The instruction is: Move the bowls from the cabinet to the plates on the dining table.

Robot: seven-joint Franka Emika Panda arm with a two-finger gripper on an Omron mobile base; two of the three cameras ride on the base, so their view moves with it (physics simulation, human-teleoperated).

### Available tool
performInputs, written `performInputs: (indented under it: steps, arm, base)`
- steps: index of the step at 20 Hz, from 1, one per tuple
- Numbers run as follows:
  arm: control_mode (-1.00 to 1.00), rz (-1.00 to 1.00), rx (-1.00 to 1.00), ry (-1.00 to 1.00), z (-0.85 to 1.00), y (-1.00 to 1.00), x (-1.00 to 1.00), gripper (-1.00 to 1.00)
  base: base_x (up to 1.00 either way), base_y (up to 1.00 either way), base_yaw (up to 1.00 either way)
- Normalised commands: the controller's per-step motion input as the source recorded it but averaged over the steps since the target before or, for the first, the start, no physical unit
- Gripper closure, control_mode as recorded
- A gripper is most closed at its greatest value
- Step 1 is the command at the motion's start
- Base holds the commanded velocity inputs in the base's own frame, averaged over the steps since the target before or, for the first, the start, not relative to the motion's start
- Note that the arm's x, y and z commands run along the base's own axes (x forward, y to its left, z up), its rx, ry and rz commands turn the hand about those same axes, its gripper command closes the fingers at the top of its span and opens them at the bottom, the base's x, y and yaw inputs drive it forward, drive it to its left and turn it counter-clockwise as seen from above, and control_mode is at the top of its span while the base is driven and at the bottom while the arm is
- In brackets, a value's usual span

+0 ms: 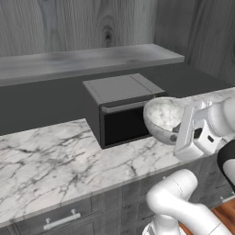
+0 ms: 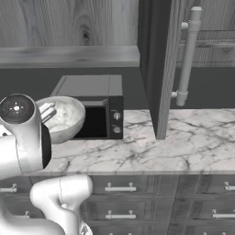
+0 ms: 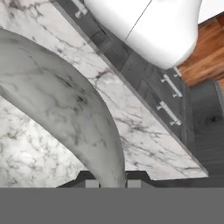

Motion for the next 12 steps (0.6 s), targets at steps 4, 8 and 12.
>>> performInputs:
  steps: [4,8,12]
  arm:
    - [-1.0,0.03,0.0,0.0,-0.47,-0.19,0.21,1.0]
    - [-1.0,0.03,0.0,0.0,-0.55,-0.09,0.06,1.0]
    - [-1.0,0.03,-0.03,0.0,-0.52,-0.1,0.0,1.0]
  base:
    - [0.0,0.0,0.0]
    - [0.0,0.0,0.0]
    - [0.0,0.0,0.0]
